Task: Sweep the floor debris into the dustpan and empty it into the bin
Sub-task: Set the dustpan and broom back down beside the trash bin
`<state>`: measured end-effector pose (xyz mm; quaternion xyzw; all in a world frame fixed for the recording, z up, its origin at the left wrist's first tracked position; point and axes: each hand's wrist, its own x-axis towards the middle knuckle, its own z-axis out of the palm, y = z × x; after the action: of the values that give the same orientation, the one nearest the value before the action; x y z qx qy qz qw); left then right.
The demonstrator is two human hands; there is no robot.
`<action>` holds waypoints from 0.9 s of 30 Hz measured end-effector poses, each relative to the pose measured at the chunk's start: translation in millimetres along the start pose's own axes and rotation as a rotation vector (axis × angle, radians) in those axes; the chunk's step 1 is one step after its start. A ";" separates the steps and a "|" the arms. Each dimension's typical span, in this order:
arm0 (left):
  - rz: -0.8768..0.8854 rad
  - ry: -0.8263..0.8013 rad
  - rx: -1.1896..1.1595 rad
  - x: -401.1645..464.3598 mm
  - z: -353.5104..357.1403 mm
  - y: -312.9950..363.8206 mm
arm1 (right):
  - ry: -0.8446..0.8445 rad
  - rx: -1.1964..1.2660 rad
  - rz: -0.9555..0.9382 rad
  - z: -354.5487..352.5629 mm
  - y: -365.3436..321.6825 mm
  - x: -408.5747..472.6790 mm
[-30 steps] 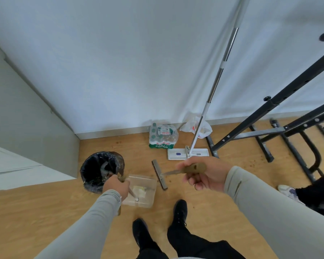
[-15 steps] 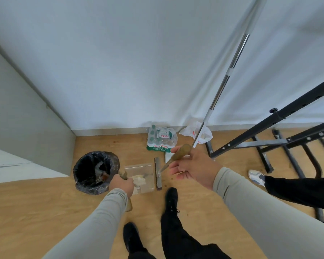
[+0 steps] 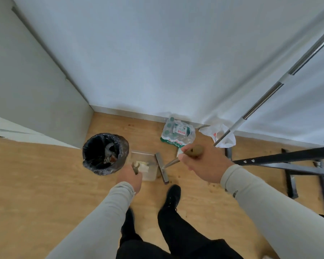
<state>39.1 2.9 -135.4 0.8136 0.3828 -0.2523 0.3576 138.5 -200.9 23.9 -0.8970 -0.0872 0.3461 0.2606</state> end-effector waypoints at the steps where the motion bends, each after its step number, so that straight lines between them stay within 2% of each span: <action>1: 0.023 -0.012 0.021 0.5 1.3 2.0 | -0.009 0.008 -0.008 -4.0 0.0 6.3; 7: 0.130 -0.108 0.163 8.0 -4.6 -0.3 | -0.064 -0.132 -0.068 -14.0 -8.7 21.6; 11: 0.153 -0.110 0.213 5.8 -17.7 -14.1 | -0.018 -0.109 -0.059 -9.9 -14.3 8.9; 20: 0.062 0.041 -0.028 -15.4 0.5 -23.0 | 0.068 -0.054 -0.010 5.7 -24.9 -16.0; 27: 0.018 0.024 -0.062 -24.8 8.8 -21.2 | 0.086 -0.059 0.009 10.3 -31.3 -24.1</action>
<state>6.5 -5.4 -132.1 0.8086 0.3871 -0.2275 0.3803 114.4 -178.2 47.8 -0.9187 -0.0820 0.3058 0.2360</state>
